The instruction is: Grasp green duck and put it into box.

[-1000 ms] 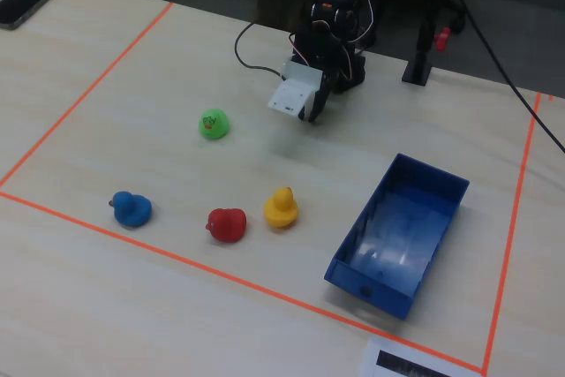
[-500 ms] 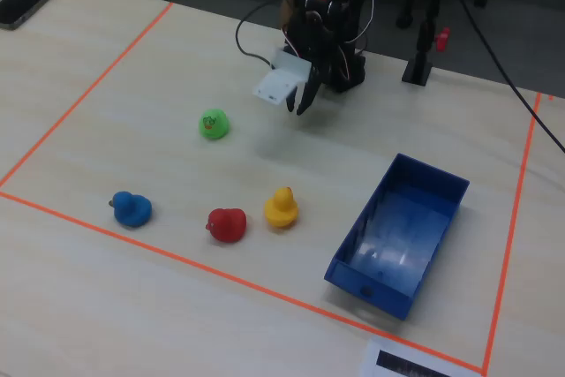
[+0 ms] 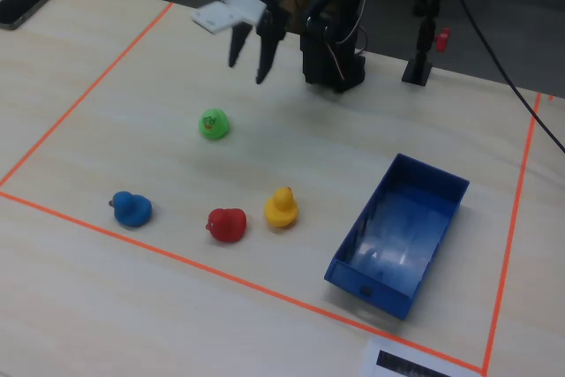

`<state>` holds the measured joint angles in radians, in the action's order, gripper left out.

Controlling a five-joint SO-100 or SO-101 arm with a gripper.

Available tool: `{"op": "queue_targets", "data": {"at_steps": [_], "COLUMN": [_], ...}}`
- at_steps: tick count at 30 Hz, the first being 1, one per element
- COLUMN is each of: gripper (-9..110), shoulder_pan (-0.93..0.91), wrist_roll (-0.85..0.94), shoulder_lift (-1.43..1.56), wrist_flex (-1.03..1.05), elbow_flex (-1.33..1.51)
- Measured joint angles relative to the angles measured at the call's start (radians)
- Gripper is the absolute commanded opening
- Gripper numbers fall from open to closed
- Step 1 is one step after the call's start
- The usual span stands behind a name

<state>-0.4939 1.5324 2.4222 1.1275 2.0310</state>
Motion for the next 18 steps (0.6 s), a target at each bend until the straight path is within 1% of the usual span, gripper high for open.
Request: {"op": "queue_targets", "data": {"at_steps": [3,8,18], "gripper": [38,39,40], "shoulder_pan": [-0.078,-0.175,-0.255], "wrist_roll": [0.080,0.186,0.322], "shoulder_lift": [-0.101,-0.239,-0.388], "wrist_flex": [-0.077,-0.222,-0.549], "elbow_flex": [-0.071,-0.051,0.250]}}
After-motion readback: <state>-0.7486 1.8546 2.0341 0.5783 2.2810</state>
